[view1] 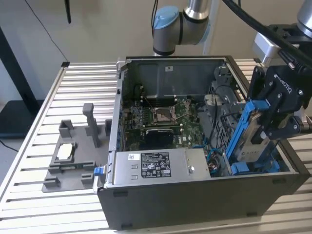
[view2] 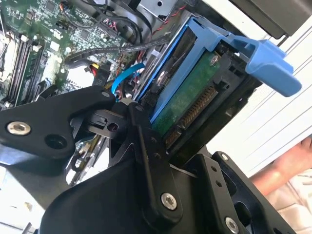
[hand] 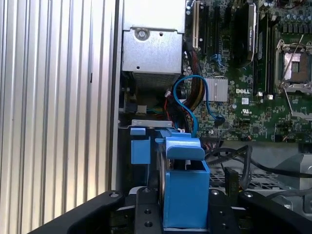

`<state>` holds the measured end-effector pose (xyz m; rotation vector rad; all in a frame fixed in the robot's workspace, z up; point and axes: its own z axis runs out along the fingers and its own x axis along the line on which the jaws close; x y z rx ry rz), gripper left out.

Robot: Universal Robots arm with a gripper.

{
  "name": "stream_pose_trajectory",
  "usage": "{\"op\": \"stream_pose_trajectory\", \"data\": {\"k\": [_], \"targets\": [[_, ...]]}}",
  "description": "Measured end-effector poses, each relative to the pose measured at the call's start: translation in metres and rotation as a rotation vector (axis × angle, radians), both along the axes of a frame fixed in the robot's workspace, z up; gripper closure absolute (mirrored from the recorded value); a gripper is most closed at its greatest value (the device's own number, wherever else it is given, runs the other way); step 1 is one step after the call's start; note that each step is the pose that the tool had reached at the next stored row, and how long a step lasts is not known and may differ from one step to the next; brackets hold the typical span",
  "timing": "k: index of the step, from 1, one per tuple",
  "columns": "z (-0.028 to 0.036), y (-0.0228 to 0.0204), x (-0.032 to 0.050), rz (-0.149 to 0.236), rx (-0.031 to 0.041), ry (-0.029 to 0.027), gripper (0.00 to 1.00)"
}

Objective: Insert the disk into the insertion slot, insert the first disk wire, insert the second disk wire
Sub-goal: 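Insert the disk into the insertion slot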

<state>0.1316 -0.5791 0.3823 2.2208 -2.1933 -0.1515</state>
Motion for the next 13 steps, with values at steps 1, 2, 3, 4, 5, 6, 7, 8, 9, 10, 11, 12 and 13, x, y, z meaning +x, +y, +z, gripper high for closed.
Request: {"op": "stream_pose_trajectory", "data": {"k": [1,2,3,4,5,6,7,8,9,10,11,12,13], "targets": [[0.0000,0.0000,0.0000,0.000,0.0001,0.0000,0.65],[-0.0001,0.0000,0.0000,0.000,0.0000,0.0001,0.65],[-0.0001,0.0000,0.0000,0.000,-0.0002,0.0001,0.59],[-0.0002,0.0000,0.0000,0.000,0.0001,0.0002,0.59],[-0.0002,0.0000,0.0000,0.000,0.0001,0.0001,0.59],[-0.0003,0.0000,0.0000,0.000,0.0001,0.0001,0.59],[-0.0003,0.0000,0.0000,0.000,0.0000,0.0001,0.59],[-0.0003,0.0000,0.0000,0.000,0.0000,0.0001,0.59],[-0.0004,0.0000,0.0000,0.000,0.0001,0.0001,0.59],[-0.0004,0.0000,0.0000,0.000,0.0000,0.0001,0.59],[-0.0005,0.0000,0.0000,0.000,0.0000,0.0001,0.59],[-0.0005,0.0000,0.0000,0.000,0.0001,0.0001,0.59],[-0.0006,0.0000,0.0000,0.000,0.0001,0.0001,0.59]]}}
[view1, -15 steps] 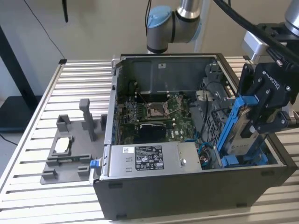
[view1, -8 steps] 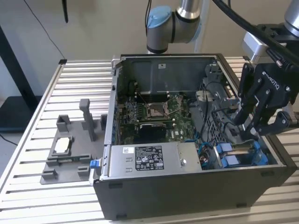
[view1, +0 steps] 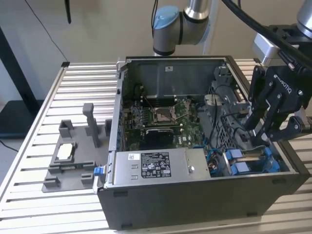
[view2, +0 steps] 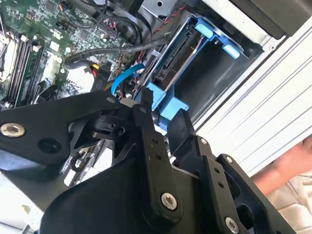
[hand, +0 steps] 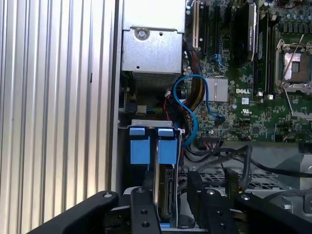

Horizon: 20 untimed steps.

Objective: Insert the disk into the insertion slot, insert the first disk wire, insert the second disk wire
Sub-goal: 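Insert the disk into the insertion slot, then insert the first disk wire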

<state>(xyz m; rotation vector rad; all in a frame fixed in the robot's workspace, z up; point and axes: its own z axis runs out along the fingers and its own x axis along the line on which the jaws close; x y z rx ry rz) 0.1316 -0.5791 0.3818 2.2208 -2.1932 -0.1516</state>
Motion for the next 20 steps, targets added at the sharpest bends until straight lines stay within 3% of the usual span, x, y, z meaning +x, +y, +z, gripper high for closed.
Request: {"op": "stream_pose_trajectory", "data": {"k": [5,10,20], "targets": [[-0.0001,0.0002,0.0000,0.000,0.0001,0.0000,0.59],[0.0076,0.0017,0.0000,0.000,0.0000,0.0000,0.59],[0.0145,0.0204,0.0000,0.000,-0.0002,-0.0011,0.59]]}}
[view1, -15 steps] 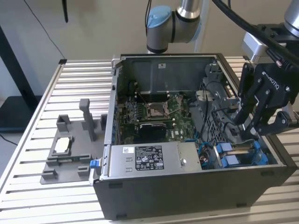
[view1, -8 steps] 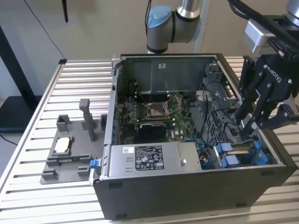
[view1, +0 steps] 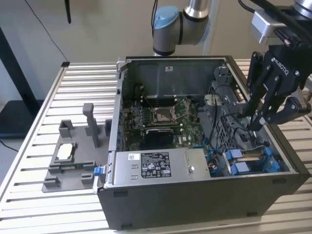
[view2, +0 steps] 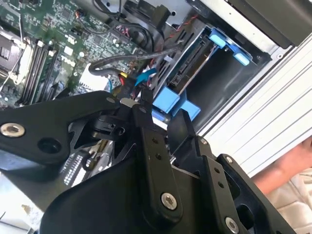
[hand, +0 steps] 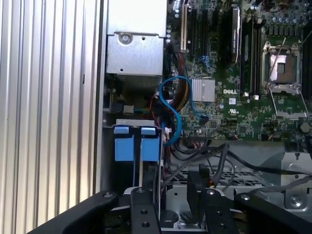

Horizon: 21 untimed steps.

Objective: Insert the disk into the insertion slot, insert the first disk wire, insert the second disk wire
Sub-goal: 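Insert the first disk wire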

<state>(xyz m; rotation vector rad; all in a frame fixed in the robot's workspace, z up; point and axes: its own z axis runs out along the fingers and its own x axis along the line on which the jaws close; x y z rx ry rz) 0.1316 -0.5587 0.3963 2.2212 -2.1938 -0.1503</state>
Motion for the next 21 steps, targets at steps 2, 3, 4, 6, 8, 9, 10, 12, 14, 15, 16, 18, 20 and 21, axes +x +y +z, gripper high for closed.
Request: {"op": "stream_pose_trajectory", "data": {"k": [2,3,4,6,8,9,10,12,14,15,16,18,20,21], "targets": [[0.0003,0.0042,0.0000,0.000,-0.0001,-0.0001,0.59],[0.0002,0.0067,0.0000,0.000,0.0001,-0.0001,0.59],[0.0003,0.0090,0.0000,0.000,-0.0001,-0.0001,0.59],[0.0003,0.0132,0.0000,0.000,-0.0001,-0.0003,0.59],[0.0002,0.0164,-0.0002,0.000,-0.0001,-0.0009,0.59],[-0.0002,0.0175,-0.0004,0.000,0.0000,-0.0011,0.59],[-0.0005,0.0180,-0.0007,0.000,0.0003,-0.0016,0.59],[-0.0014,0.0186,-0.0013,0.000,0.0026,-0.0026,0.59],[-0.0028,0.0192,-0.0019,0.000,0.0066,-0.0037,0.59],[-0.0034,0.0194,-0.0020,0.002,0.0089,-0.0042,0.59],[-0.0041,0.0197,-0.0022,0.005,0.0108,-0.0047,0.59],[-0.0059,0.0204,-0.0025,0.015,0.0148,-0.0059,0.59],[-0.0071,0.0212,-0.0028,0.024,0.0178,-0.0068,0.59],[-0.0077,0.0215,-0.0029,0.028,0.0197,-0.0074,0.59]]}}
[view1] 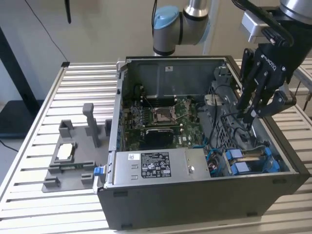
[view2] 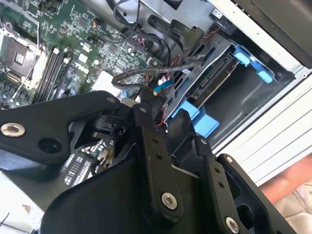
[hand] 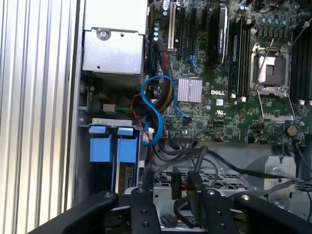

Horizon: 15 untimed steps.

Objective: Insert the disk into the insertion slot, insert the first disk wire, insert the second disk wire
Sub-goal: 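Insert the first disk wire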

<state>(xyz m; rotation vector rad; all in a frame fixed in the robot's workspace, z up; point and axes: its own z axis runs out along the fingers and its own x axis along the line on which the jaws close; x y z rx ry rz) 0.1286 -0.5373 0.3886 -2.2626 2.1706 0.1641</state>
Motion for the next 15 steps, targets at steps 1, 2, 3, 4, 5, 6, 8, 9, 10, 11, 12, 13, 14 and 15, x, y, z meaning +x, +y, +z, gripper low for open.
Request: {"op": "stream_pose_trajectory", "data": {"k": [1,2,3,4,5,6,8,9,10,11,12,13,14,15], "targets": [[-0.0004,0.0002,-0.0001,0.003,0.0018,-0.0006,0.59],[-0.0004,0.0003,-0.0001,0.005,0.0031,-0.0010,0.59],[-0.0004,0.0003,-0.0001,0.006,0.0031,-0.0011,0.59],[-0.0004,0.0003,-0.0001,0.006,0.0033,-0.0010,0.59],[-0.0005,0.0003,-0.0001,0.006,0.0034,-0.0010,0.59],[-0.0005,0.0003,-0.0001,0.006,0.0034,-0.0011,0.59],[-0.0005,0.0003,-0.0001,0.006,0.0034,-0.0010,0.59],[-0.0005,0.0003,-0.0001,0.006,0.0034,-0.0010,0.59],[-0.0005,0.0003,-0.0001,0.006,0.0034,-0.0010,0.59],[-0.0005,0.0003,-0.0001,0.006,0.0034,-0.0010,0.61],[-0.0005,0.0003,-0.0001,0.006,0.0034,-0.0010,0.68],[-0.0005,0.0003,-0.0001,0.006,0.0034,-0.0010,0.68],[-0.0005,0.0003,-0.0001,0.006,0.0034,-0.0010,0.75],[-0.0005,0.0003,-0.0001,0.006,0.0034,-0.0010,0.75]]}}
